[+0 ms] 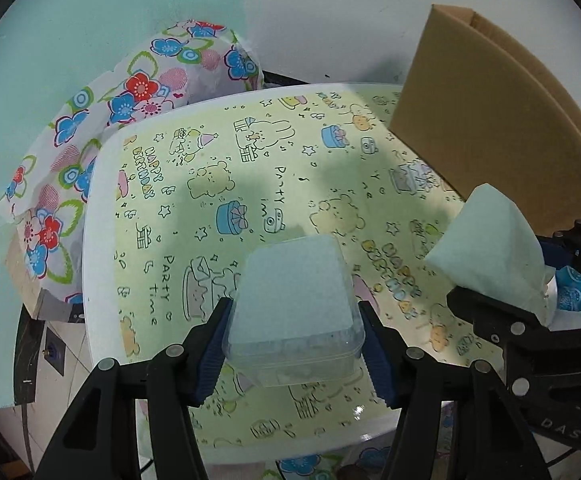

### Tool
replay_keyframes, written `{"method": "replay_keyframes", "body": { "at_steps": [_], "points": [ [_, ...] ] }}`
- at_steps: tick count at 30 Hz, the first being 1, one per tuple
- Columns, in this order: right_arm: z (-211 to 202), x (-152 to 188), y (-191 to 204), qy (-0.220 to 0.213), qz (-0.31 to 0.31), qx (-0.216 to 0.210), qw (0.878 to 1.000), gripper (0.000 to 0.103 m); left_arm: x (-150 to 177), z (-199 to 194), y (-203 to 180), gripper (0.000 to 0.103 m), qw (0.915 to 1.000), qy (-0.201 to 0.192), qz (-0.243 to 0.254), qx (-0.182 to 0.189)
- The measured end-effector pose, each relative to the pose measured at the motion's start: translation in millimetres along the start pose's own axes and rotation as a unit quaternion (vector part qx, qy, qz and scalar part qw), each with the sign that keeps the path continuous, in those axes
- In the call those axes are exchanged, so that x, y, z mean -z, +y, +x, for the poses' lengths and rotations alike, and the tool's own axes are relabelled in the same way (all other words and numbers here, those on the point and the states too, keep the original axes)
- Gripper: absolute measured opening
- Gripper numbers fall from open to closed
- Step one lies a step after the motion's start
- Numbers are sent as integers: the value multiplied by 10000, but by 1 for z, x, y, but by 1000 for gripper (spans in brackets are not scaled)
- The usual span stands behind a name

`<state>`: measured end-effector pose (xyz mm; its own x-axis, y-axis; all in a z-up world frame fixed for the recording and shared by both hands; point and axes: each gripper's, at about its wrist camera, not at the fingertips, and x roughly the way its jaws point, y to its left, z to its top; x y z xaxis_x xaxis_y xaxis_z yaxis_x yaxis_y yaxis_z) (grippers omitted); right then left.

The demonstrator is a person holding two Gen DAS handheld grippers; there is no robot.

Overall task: Organize objects
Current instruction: 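Close the left tool on the clear plastic box while the right tool grasps the tissue pack, then lift and carry the plastic box and tissue pack with both tools over the box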

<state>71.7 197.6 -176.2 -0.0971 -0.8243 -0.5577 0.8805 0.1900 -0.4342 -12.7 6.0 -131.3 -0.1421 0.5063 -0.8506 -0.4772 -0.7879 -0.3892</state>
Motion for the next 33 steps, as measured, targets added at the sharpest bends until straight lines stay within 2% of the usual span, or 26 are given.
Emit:
{"method": "replay_keyframes", "body": {
  "at_steps": [16, 33],
  "points": [
    [-54, 19, -16, -232, 8, -72, 9997, 61, 9, -54, -32, 62, 9991, -392, 1, -137],
    [-94, 26, -52, -415, 104, -97, 9990, 61, -16, -90, -77, 62, 9974, -675, 150, -177]
  ]
}}
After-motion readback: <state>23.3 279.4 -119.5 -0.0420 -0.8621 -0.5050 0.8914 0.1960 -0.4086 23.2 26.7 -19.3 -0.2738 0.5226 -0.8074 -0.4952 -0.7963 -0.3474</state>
